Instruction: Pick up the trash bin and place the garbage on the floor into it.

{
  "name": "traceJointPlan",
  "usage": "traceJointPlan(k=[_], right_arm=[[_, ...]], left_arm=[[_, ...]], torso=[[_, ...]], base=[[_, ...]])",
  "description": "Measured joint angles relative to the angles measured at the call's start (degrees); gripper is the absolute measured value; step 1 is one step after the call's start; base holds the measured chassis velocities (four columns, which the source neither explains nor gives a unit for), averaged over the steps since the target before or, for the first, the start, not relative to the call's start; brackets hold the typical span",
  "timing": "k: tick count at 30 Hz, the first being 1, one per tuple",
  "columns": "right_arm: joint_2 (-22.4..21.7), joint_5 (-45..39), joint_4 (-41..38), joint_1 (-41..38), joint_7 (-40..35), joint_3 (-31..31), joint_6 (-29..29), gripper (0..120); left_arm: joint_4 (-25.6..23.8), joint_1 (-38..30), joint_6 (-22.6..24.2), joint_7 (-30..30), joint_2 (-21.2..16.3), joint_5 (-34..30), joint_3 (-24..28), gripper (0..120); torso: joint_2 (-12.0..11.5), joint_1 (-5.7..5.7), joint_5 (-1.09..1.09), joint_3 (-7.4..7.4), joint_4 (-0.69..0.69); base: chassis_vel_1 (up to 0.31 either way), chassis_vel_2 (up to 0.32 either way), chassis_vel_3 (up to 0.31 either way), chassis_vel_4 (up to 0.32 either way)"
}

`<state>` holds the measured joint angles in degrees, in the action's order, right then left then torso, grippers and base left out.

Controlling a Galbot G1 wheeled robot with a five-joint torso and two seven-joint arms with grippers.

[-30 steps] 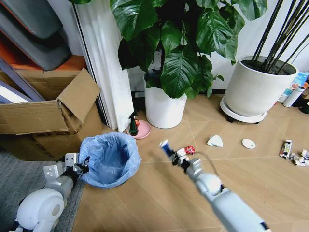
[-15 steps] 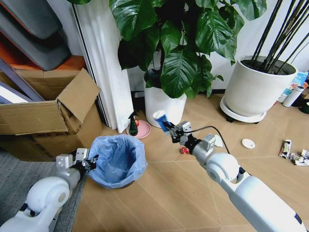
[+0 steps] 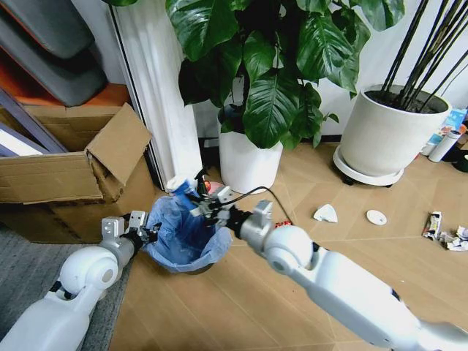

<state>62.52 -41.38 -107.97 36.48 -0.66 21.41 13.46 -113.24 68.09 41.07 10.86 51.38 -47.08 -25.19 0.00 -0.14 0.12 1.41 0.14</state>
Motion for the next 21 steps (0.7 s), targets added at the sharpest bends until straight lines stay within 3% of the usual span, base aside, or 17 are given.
traceJointPlan(k=[3,21], right_arm=[[0.60,0.39,0.57,-0.02,-0.71,0.84,0.36,1],[1.25,0.81,0.56,0.44,-1.78,2.32,0.23,68]], left_arm=[[-0.01,0.45,0.06,-0.51,-0.15,-0.04,-0.57,0],[0.26,1.07,0.04,-1.49,-0.22,0.06,-2.11,0]], torso=[[0.00,0.00,0.00,0.00,0.01],[0.00,0.00,-0.01,0.00,0.02]], base=[[0.000,0.000,0.000,0.000],[0.000,0.000,0.000,0.000]])
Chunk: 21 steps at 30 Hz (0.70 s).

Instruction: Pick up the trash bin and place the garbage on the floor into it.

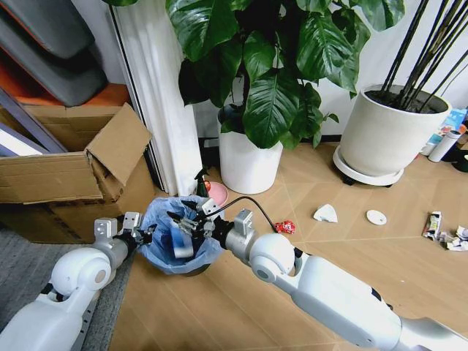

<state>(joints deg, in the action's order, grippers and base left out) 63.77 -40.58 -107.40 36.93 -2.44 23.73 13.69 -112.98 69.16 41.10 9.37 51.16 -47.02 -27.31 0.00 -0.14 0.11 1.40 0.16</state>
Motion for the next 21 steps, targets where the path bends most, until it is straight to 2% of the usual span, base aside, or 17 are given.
traceJointPlan(k=[2,3,5,6,9,15,16,20,21], right_arm=[[0.62,0.01,-0.23,0.27,-1.52,-1.09,-0.30,75],[0.62,0.01,-0.23,0.27,-1.52,-1.09,-0.30,75],[0.49,0.44,-0.49,1.37,-3.48,-3.71,-0.40,86],[0.49,0.44,-0.49,1.37,-3.48,-3.71,-0.40,86],[-0.70,2.48,-0.47,4.24,-5.61,-8.49,-0.44,98],[-1.60,8.37,1.40,11.54,-6.46,-17.30,-0.99,100],[-1.60,8.37,1.40,11.54,-6.46,-17.30,-0.99,100],[-0.89,11.77,2.66,17.50,-6.61,-25.19,-1.32,100],[-0.89,11.77,2.66,17.50,-6.61,-25.19,-1.32,100]], left_arm=[[-0.06,0.38,-0.06,0.01,-0.01,0.14,-0.39,0],[-0.06,0.38,-0.06,0.01,-0.01,0.14,-0.39,0],[-0.10,0.81,-0.19,0.07,0.27,0.48,-0.91,0],[-0.10,0.81,-0.19,0.07,0.27,0.48,-0.91,0],[-0.40,1.45,-0.38,0.18,1.00,0.97,-1.54,0],[-0.98,2.55,-0.79,0.13,2.06,1.96,-2.03,0],[-0.98,2.55,-0.79,0.13,2.06,1.96,-2.03,0],[-2.10,3.20,-0.89,0.25,2.86,2.10,-2.07,0],[-2.10,3.20,-0.89,0.25,2.86,2.10,-2.07,0]], torso=[[0.00,0.00,-0.01,0.00,-0.01],[0.00,0.00,-0.01,0.00,-0.01],[0.00,0.00,-0.01,0.00,-0.02],[0.00,0.00,-0.01,0.00,-0.02],[0.00,0.00,-0.01,0.00,-0.01],[0.00,0.00,-0.02,0.00,0.00],[0.00,0.00,-0.02,0.00,0.00],[0.00,0.00,-0.01,-0.01,0.00],[0.00,0.00,-0.01,-0.01,0.00]], base=[[0.000,0.000,0.000,0.000],[0.000,0.000,0.000,0.000],[0.000,0.000,0.000,0.000],[0.000,0.000,0.000,0.000],[0.000,0.000,0.000,0.000],[0.000,0.000,0.000,0.000],[0.000,0.000,0.000,0.000],[0.000,0.000,0.000,0.000],[0.000,0.000,0.000,0.000]])
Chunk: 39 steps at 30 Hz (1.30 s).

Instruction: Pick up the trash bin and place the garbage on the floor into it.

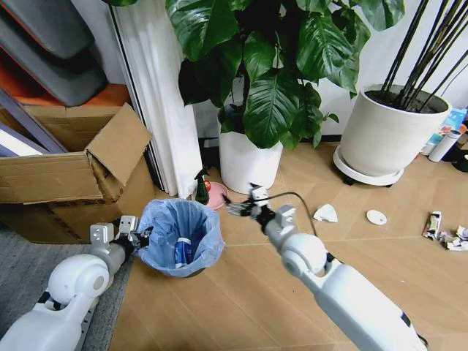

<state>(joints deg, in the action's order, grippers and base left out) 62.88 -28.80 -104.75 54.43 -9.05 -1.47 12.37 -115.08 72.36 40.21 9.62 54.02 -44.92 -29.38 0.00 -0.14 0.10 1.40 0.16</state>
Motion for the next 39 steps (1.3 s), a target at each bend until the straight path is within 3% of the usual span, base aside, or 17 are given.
traceJointPlan(k=[14,39], right_arm=[[1.13,2.52,0.77,7.20,1.73,-9.19,-2.04,100],[1.16,4.21,-1.11,11.80,2.95,-12.27,-2.75,100]], left_arm=[[-2.35,1.94,-0.07,-0.06,0.80,1.10,1.21,0],[-4.55,3.36,-0.14,-0.62,0.22,1.22,1.42,0]], torso=[[0.00,0.00,0.01,0.00,0.00],[0.00,0.00,0.01,0.00,-0.01]], base=[[0.000,0.000,0.000,0.000],[-0.034,-0.036,0.033,0.034]])
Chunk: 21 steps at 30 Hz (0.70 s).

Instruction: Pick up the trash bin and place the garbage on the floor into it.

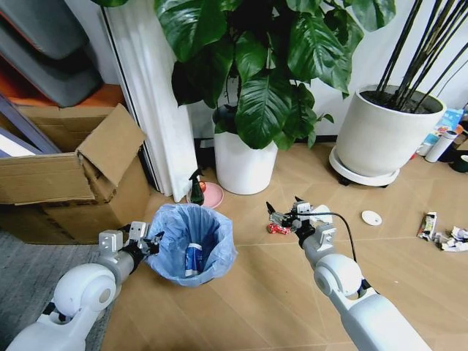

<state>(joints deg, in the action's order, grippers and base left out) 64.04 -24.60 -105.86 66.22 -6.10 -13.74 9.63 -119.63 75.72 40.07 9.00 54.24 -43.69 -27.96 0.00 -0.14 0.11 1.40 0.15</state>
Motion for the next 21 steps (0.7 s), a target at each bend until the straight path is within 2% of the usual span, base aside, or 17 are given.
traceJointPlan(k=[9,21], right_arm=[[0.09,0.30,-0.13,0.54,0.37,-0.12,-0.23,100],[0.00,0.38,-0.30,1.19,0.72,-0.17,-0.62,100]], left_arm=[[-0.67,0.70,-0.22,-0.29,-0.02,0.16,-0.16,0],[-1.23,1.31,-0.39,-0.66,0.19,0.51,-0.25,0]], torso=[[0.00,0.00,0.01,0.00,0.00],[0.00,0.00,0.01,0.01,0.01]], base=[[-0.075,-0.044,0.062,0.045],[-0.120,0.001,0.132,0.002]])
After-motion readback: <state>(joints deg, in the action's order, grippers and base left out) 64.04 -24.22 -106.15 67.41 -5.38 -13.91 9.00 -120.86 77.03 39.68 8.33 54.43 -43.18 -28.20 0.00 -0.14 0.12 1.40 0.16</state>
